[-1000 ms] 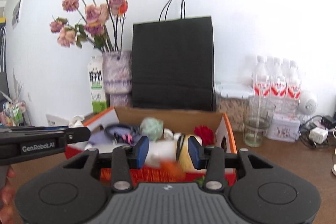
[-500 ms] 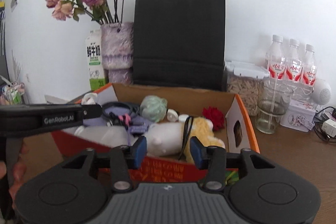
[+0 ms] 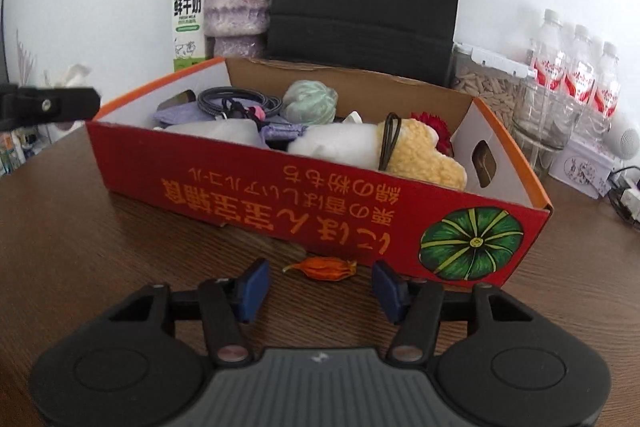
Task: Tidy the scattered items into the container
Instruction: 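Lower both tools into the box and open them to drop the items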
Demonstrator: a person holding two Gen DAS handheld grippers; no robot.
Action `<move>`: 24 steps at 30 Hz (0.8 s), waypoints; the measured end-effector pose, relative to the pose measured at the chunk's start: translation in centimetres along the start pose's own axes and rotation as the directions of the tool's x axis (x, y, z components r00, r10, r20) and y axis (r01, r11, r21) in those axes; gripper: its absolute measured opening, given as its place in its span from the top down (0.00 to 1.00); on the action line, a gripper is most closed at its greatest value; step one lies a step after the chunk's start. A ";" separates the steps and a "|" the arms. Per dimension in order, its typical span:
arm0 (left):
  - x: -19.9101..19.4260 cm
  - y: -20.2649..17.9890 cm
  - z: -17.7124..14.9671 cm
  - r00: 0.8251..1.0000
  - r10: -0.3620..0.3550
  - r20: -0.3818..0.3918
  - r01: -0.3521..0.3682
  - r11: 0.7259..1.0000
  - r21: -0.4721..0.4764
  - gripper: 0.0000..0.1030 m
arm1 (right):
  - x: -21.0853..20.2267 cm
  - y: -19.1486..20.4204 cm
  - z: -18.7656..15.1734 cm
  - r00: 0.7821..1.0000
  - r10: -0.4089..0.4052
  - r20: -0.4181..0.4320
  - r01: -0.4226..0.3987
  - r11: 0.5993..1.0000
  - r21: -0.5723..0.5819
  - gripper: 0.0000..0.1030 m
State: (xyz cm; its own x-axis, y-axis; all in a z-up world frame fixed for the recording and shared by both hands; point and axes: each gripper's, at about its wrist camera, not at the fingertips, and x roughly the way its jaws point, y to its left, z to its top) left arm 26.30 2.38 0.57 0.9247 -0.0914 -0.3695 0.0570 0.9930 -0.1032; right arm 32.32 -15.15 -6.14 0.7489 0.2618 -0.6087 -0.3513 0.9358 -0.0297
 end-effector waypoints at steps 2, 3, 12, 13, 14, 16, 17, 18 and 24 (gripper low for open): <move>0.1 -0.3 -0.2 1.000 -0.010 -0.008 0.010 1.000 0.008 0.75 | 0.3 -0.4 0.1 1.000 0.023 -0.004 -0.023 0.999 0.031 0.53; 0.2 -0.5 -0.2 1.000 -0.012 -0.010 0.012 1.000 0.012 0.75 | 0.4 -0.6 0.2 0.999 0.038 -0.003 -0.038 0.998 0.041 0.61; -0.6 -1.3 0.0 1.000 -0.021 0.007 0.021 1.000 0.023 0.75 | -2.2 -0.1 0.5 0.996 0.063 0.057 -0.064 0.998 0.009 0.61; -0.8 -1.5 0.4 1.000 -0.025 0.018 0.024 0.999 0.022 0.75 | -3.3 -0.1 0.8 0.993 0.075 0.086 -0.076 0.997 0.011 0.61; -1.0 -1.6 0.8 0.999 -0.028 0.030 0.027 0.999 0.019 0.75 | -4.5 -0.2 1.4 0.988 0.082 0.129 -0.084 0.996 0.010 0.61; -1.0 -2.1 1.9 0.998 -0.035 0.057 0.034 0.999 0.009 0.75 | -6.8 -0.5 2.9 0.973 0.070 0.221 -0.074 0.997 0.006 0.61; -0.8 -2.4 2.5 0.997 -0.036 0.071 0.036 0.999 0.006 0.75 | -7.7 -0.7 3.6 0.963 0.065 0.263 -0.070 0.997 0.011 0.61; -0.5 -2.7 3.1 0.996 -0.034 0.084 0.035 0.999 -0.003 0.75 | -8.3 -1.0 4.4 0.953 0.063 0.297 -0.070 0.997 0.016 0.61; 4.3 -4.7 4.6 0.996 0.001 0.092 0.001 1.000 -0.021 0.75 | -6.2 -2.6 7.8 0.926 0.003 0.379 -0.026 0.998 0.056 0.61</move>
State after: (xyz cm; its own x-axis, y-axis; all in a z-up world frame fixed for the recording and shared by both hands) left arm 31.73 -2.33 3.76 0.9554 -0.0829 -0.2835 0.0495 0.9912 -0.1230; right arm 32.90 -17.35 3.88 0.9049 0.3344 -0.2634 -0.3386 0.9404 0.0307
